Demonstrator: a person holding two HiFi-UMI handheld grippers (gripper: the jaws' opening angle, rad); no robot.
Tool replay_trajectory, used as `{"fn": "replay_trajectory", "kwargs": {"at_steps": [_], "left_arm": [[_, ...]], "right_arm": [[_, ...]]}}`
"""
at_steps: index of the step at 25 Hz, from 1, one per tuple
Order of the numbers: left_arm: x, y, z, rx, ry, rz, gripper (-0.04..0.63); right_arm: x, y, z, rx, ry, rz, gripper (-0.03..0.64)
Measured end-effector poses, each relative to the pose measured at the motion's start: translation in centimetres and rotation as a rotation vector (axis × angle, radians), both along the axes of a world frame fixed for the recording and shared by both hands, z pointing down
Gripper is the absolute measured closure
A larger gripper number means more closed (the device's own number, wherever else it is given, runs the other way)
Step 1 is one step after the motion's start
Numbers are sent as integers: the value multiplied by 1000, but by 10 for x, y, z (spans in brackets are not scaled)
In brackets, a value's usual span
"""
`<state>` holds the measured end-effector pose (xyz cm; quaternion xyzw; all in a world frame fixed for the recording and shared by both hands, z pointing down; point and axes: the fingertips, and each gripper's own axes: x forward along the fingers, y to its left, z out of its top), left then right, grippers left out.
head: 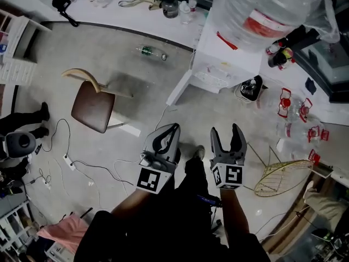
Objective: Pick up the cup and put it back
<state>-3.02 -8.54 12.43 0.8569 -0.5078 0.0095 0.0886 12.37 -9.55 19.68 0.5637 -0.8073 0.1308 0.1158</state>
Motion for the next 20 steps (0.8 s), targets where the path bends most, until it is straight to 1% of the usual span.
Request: {"fn": "replay_trajectory", "kwargs": {"at_steps": [4,7,10,16,20], "left_arm": [[11,-25,53,-13,13,-38,588],[20,-43,101,-9,5,-53,588],[27,-59,150,-11,8,-65,588],[38,-97,249,40,-5,-55,588],[37,-122,316,55,34,-64,588]], "right_arm": [[9,-27,51,-14,5,-16,333],[17,-43,96,-14,15,-19,333],[19,-55,142,-18,21,-43,333],[20,-76,244,-35,31,-73,333],[21,-88,308,-26,42,-73,333]]}}
